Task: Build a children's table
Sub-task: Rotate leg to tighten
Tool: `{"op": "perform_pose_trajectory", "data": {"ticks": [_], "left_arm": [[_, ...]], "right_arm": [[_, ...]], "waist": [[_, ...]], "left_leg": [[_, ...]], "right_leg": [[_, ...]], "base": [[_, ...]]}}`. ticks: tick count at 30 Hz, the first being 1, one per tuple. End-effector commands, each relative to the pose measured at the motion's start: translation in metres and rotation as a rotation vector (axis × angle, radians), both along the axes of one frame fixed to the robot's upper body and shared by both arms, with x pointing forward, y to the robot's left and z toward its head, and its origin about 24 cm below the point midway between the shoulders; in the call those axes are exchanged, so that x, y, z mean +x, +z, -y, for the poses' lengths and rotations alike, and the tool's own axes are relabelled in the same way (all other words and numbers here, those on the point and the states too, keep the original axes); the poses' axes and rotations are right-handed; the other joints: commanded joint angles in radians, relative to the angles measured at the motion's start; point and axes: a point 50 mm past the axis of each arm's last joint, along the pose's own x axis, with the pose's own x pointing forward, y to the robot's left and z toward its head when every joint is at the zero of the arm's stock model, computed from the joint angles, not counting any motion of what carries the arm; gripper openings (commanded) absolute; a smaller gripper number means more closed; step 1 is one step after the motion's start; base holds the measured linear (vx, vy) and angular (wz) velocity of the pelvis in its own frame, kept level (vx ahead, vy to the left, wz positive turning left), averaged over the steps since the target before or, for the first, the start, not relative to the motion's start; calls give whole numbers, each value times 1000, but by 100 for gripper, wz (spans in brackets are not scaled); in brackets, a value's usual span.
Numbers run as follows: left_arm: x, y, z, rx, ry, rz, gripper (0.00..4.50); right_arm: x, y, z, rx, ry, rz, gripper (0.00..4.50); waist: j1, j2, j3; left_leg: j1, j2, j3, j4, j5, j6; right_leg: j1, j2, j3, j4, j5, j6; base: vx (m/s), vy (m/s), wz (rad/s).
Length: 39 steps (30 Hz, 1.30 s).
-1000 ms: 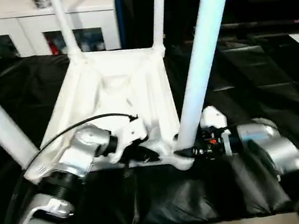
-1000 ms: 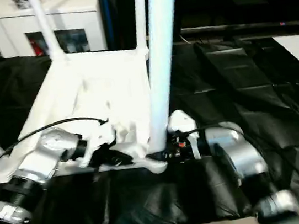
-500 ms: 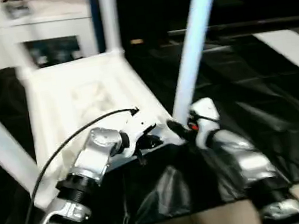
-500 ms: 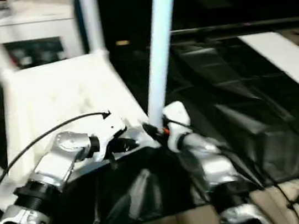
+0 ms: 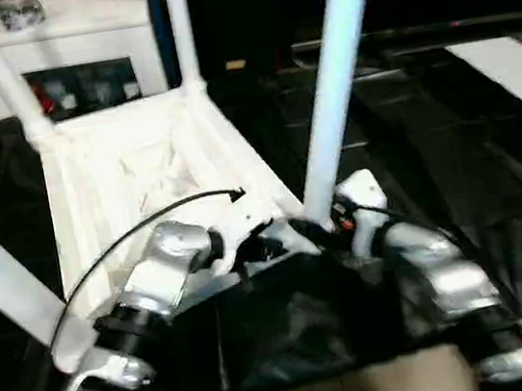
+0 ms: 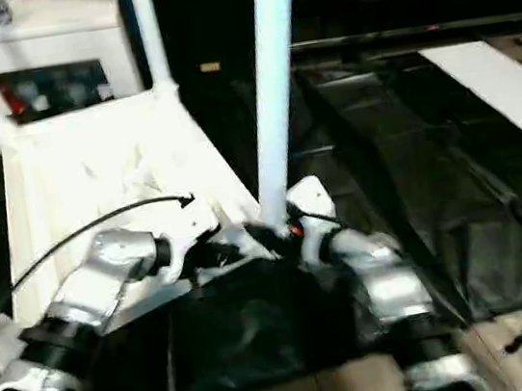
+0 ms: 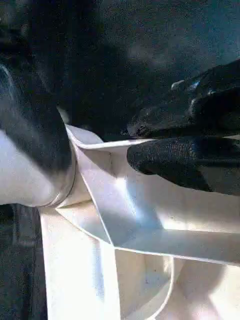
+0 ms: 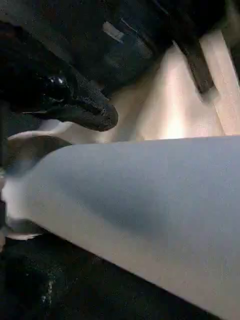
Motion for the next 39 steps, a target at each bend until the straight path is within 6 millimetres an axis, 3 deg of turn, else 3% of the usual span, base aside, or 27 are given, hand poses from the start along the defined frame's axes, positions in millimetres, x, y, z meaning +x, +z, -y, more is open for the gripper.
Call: {"op": "perform_pose_trajectory", "data": {"ticks": [1, 2, 4, 6, 8, 15, 24, 25, 26, 29, 30, 31, 32, 33, 35, 36, 39], "left_arm": [[-4, 2, 5, 26, -126, -8, 0], [-4, 2, 5, 27, -128, -8, 0], [-3, 4, 2, 31, -141, -12, 0], [-3, 7, -3, 30, -175, -28, 0], [-2, 8, -4, 32, -189, -34, 0], [0, 8, -10, 53, -222, -37, 0], [4, 7, -11, 42, -176, -45, 0], [5, 6, -11, 44, -160, -40, 0], [5, 5, -10, 45, -153, -39, 0], [6, 2, -7, 44, -95, -27, 0], [5, 1, -2, 30, -56, -23, 0], [5, 1, -2, 30, -56, -23, 0], [5, -1, 2, 23, -29, -20, 0], [3, -3, 6, 16, -7, -19, 0], [1, -5, 14, -3, 33, -17, 0], [-1, -7, 25, -28, 96, -10, 0], [0, -8, 36, -38, 150, 7, 0]], "right_arm": [[-11, -4, -8, -23, 191, -40, 316], [-12, -4, -8, -27, 198, -38, 316], [-12, -4, -4, -54, 246, -44, 316], [-10, -1, 1, -82, 307, -64, 316], [-7, 1, 2, -92, 319, -63, 316], [-3, 4, -2, -134, 399, -74, 258], [-8, -2, -5, -88, 404, -120, 249], [-8, -3, -5, -56, 362, -125, 249], [-7, -3, -5, -49, 346, -125, 249], [-4, -7, -4, -13, 213, -115, 247], [-2, -11, -5, 4, 99, -103, 246], [-2, -11, -5, 4, 99, -103, 246], [-1, -15, -6, 3, 22, -101, 244], [0, -19, -7, 4, -41, -96, 243], [0, -25, -12, 17, -156, -100, 243], [0, -33, -22, 42, -301, -115, 243], [1, -42, -35, 36, -430, -137, 242]], "waist": [[12, -3, -59], [16, -7, -61], [32, -1, -71], [40, 0, -71], [48, -3, -72], [51, -1, -66], [58, -2, -68], [60, 9, -67], [61, 4, -65], [62, 3, -63], [62, -3, -60], [61, -1, -59], [55, -7, -58], [54, -6, -57], [46, -11, -54], [34, -17, -50], [18, -11, -52]], "left_leg": [[9, 23, 17, -61, -267, 89], [8, 22, 21, -58, -244, 92], [0, 22, 29, -50, -127, 119], [-6, 21, 30, -45, -80, 128], [-6, 21, 31, -44, -85, 125], [-4, 25, 30, -49, -166, 63], [-5, 25, 29, -48, -159, 55], [-3, 25, 29, -48, -167, 51], [-3, 26, 29, -49, -181, 47], [1, 26, 27, -53, -214, 31], [4, 26, 26, -55, -238, 19], [5, 27, 26, -57, -244, 13], [-2, 25, 23, -60, -250, 6], [-3, 24, 21, -61, -253, 2], [1, 23, 21, -61, -276, -3], [-6, 21, 17, -65, -290, -9], [-2, 16, 9, -65, -342, -19]], "right_leg": [[27, -41, 55, -59, -275, -218], [28, -40, 60, -52, -238, -231], [35, -36, 67, -20, -54, -282], [42, -34, 67, -10, 10, -291], [47, -33, 66, -7, 3, -294], [46, -34, 65, -21, -161, -248], [48, -32, 66, -18, -152, -247], [46, -33, 66, -20, -165, -245], [45, -32, 66, -24, -182, -239], [43, -35, 65, -31, -251, -221], [39, -37, 66, -39, -316, -202], [37, -38, 67, -41, -334, -193], [41, -39, 65, -42, -378, -172], [41, -38, 63, -46, -400, -161], [33, -40, 62, -56, -466, -135], [31, -39, 59, -62, -527, -106], [27, -39, 49, -78, -607, -61]], "base": [[76, -40, 17], [89, -39, 17], [82, -36, 10], [29, -14, 1], [0, 0, 0], [0, 0, 0], [0, 0, 0], [0, 0, 0], [0, 0, 0], [0, 0, 0], [0, 0, 0], [0, 0, 0], [0, 0, 0], [0, 0, 0], [0, 0, 0], [0, 0, 0], [0, 0, 0]]}}
